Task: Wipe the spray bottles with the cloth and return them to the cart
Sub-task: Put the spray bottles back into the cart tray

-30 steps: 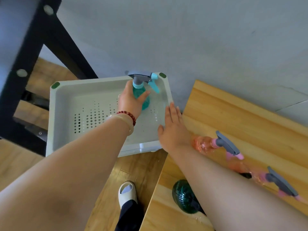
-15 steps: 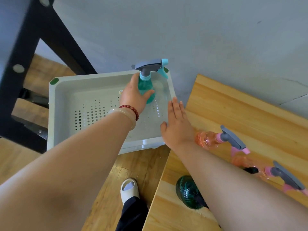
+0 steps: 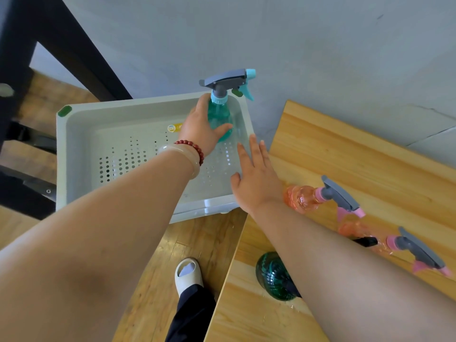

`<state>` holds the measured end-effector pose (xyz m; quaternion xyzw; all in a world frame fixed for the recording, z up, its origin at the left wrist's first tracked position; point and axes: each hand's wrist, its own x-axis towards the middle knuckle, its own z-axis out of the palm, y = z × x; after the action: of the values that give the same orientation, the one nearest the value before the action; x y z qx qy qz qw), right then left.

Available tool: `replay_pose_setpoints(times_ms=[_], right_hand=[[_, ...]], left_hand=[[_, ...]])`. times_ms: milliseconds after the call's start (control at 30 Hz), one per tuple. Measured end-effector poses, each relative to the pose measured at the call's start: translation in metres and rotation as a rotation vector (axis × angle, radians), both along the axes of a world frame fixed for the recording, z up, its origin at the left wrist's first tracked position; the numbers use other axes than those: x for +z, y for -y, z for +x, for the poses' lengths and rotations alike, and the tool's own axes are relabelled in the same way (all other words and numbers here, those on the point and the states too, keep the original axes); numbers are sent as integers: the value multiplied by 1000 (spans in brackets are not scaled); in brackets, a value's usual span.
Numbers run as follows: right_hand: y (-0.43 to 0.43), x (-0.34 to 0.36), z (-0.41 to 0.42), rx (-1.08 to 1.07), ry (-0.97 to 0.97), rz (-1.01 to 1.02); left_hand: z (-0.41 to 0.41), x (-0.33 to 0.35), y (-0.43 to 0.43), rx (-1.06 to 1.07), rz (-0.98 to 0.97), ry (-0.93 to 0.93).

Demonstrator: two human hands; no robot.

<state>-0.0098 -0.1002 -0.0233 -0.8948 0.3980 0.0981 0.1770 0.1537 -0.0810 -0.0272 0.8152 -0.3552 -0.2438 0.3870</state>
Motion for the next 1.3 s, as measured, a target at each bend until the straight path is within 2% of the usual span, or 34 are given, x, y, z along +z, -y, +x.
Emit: replay_pose_setpoints(times_ms=[333,467,633,933,1300], right_hand=[[2,-2,-2,17,-13,-17],[2,-3,-2,23,-12,-21],[1,-4,-1,4,6,-7],[-3,-2,-5,-34,50,-23],[-18,48,-48,-90,183,-94]], left_hand=[[2,-1,12,-31,32,4],[3,-3,13,-14,62,58],[-3,-1,3,28,66,-7],[-28,-5,-32,65,62,45],[-77,8,-79,-7,136,118]])
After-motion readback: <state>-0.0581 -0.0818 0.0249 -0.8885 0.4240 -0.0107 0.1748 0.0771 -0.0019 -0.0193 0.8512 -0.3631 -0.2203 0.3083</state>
